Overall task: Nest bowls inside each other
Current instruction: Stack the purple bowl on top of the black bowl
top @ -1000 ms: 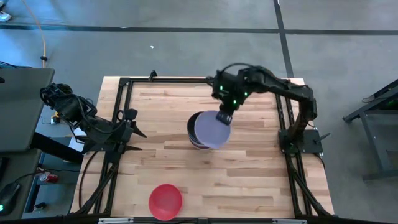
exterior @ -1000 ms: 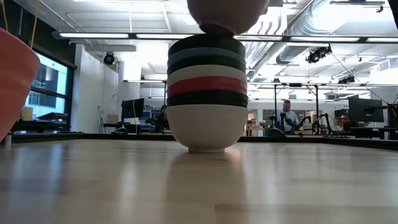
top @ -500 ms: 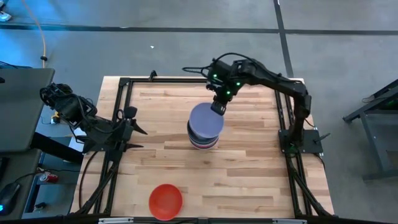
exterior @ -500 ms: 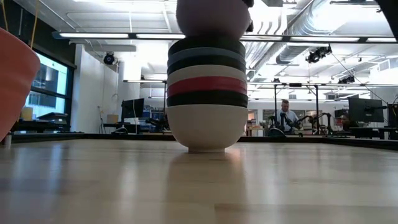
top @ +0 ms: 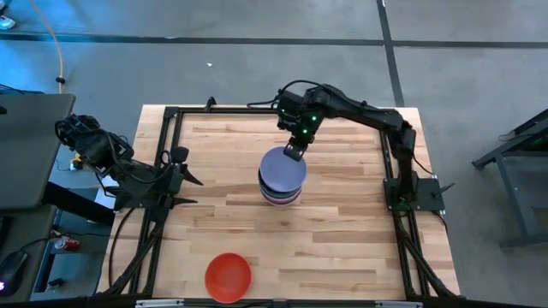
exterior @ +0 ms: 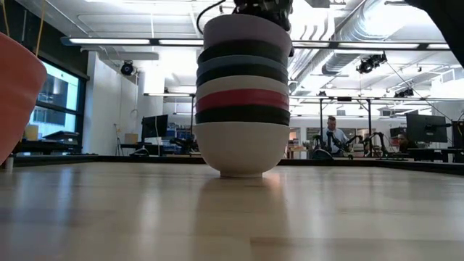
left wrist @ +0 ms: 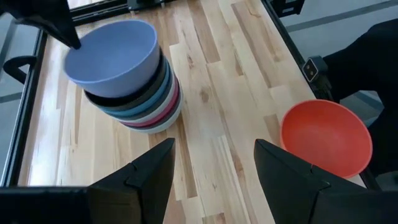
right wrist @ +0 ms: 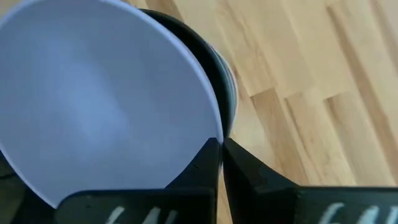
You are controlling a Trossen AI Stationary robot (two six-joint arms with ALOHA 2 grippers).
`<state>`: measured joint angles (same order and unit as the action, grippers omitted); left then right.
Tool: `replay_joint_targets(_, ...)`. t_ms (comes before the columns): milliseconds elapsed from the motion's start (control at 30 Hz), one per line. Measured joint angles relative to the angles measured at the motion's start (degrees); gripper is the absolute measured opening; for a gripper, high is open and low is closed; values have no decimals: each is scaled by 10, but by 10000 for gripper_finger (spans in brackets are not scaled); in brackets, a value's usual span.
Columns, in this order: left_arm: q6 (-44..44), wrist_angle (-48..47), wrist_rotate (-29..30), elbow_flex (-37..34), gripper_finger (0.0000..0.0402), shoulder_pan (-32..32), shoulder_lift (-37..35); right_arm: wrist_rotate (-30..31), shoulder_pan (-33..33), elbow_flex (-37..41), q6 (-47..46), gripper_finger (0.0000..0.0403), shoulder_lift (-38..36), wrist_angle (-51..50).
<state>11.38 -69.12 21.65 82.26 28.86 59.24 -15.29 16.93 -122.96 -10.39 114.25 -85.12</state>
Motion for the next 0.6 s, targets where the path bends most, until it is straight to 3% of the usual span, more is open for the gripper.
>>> replay_joint_targets(600,0,0,0,0,209,0,0,-26,-9,0,-12,0,21,-45)
